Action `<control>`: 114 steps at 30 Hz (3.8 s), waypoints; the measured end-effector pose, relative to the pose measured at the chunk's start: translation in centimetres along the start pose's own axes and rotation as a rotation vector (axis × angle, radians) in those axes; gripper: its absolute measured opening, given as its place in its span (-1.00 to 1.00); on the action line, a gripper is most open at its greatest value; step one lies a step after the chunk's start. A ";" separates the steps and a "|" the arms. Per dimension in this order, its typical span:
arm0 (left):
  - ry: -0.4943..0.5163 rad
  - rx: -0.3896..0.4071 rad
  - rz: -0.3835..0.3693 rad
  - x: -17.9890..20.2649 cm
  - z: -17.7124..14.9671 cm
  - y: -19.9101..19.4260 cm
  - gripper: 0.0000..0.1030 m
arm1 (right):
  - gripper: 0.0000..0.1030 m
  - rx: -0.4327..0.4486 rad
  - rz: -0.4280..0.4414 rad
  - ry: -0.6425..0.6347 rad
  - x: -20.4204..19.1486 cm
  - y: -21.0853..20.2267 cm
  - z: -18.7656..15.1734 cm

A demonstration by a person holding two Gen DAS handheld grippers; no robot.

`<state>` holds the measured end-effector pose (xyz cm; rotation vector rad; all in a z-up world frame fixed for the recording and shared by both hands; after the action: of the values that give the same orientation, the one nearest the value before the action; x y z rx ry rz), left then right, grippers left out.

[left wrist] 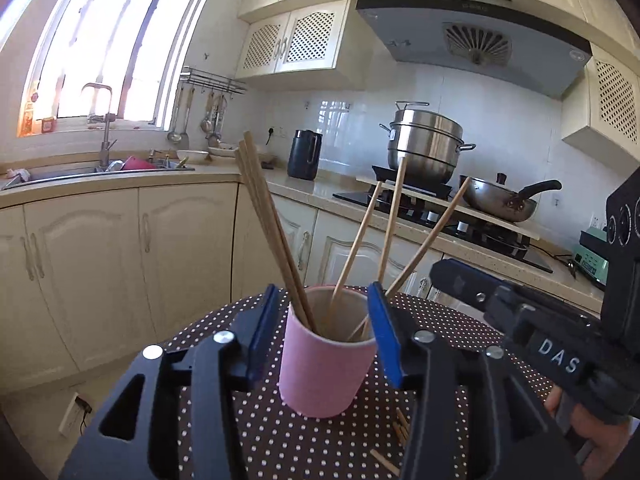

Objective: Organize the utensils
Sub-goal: 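Lower both chopsticks into the cup and open both grippers, then withdraw both open grippers from the cup back toward the chopstick pile, then grasp a wooden chopstick with the right gripper while the left gripper grasps another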

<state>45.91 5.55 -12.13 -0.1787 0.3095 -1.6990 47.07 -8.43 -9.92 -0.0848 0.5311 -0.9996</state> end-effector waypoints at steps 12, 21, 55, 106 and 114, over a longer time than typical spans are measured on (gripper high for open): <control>0.051 -0.178 -0.005 2.8 -2.3 -4.5 -0.02 | -0.78 -0.075 -0.063 -0.017 -0.9 -5.7 -2.2; 0.079 -0.340 -0.063 5.2 -5.6 -5.8 -0.02 | -0.57 -0.251 -0.154 -0.019 0.7 -7.4 -5.9; -0.038 -0.603 -0.155 5.8 -11.8 -3.6 -0.02 | -0.57 -0.754 -0.206 -0.026 4.0 -3.5 -15.8; 0.187 -0.844 -0.103 12.1 -12.8 3.4 0.00 | -0.88 -0.879 -0.308 -0.039 7.5 -2.1 -14.3; 0.203 -0.824 -0.155 13.0 -12.4 3.7 -0.81 | -0.88 -0.937 -0.341 -0.087 6.7 -0.2 -14.3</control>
<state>43.74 -6.43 -25.82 -0.6473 1.1663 -1.6548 43.11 -11.58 -24.87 -1.0764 0.8877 -0.9947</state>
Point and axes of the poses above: each gripper's, at about its wrist camera, not at the fingertips, and y roughly the way its jaws point, x to its right, z to its top, the point moved 6 cm from there along y, roughly the way its jaws point, and after that the axes turned 15 degrees about y, right-handed, at the moved point
